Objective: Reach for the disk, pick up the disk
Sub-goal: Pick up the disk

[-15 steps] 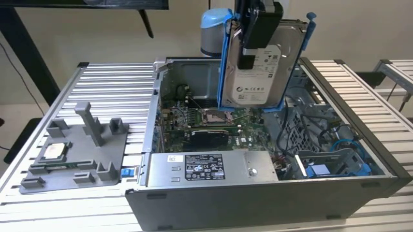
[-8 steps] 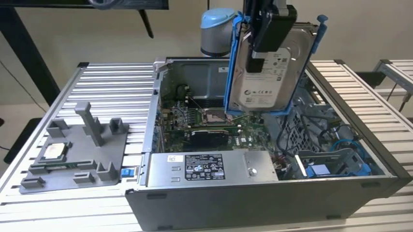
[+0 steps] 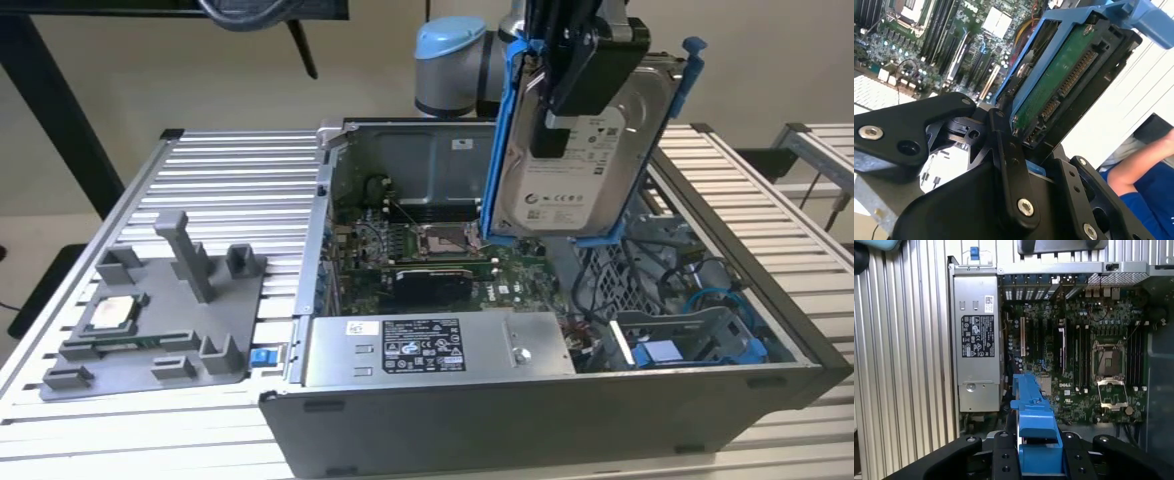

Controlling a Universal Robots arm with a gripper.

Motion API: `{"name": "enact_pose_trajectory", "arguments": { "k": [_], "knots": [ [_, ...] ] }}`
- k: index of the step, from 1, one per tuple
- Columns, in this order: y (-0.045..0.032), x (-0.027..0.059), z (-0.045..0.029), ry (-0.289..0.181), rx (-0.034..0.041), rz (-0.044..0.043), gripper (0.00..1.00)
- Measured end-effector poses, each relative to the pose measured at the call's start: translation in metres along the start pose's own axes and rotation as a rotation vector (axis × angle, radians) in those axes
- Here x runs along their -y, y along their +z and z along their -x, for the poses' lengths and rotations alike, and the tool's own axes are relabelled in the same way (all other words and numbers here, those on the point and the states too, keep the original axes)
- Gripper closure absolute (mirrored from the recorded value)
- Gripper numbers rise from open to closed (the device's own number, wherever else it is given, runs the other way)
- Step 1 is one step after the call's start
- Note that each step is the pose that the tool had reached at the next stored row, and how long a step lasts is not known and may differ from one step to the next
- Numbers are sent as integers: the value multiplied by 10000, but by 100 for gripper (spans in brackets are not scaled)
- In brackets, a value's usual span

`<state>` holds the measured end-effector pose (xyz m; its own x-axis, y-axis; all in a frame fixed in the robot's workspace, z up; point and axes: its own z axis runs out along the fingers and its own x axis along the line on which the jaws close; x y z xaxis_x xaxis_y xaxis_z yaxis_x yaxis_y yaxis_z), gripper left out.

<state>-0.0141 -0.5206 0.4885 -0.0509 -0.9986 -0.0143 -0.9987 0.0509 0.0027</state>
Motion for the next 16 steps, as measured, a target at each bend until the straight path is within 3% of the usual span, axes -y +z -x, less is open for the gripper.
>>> {"name": "enact_pose_trajectory", "arguments": {
  "k": [16],
  "knots": [
    [7,296,-148,5,-1,21,100]
  ]
}}
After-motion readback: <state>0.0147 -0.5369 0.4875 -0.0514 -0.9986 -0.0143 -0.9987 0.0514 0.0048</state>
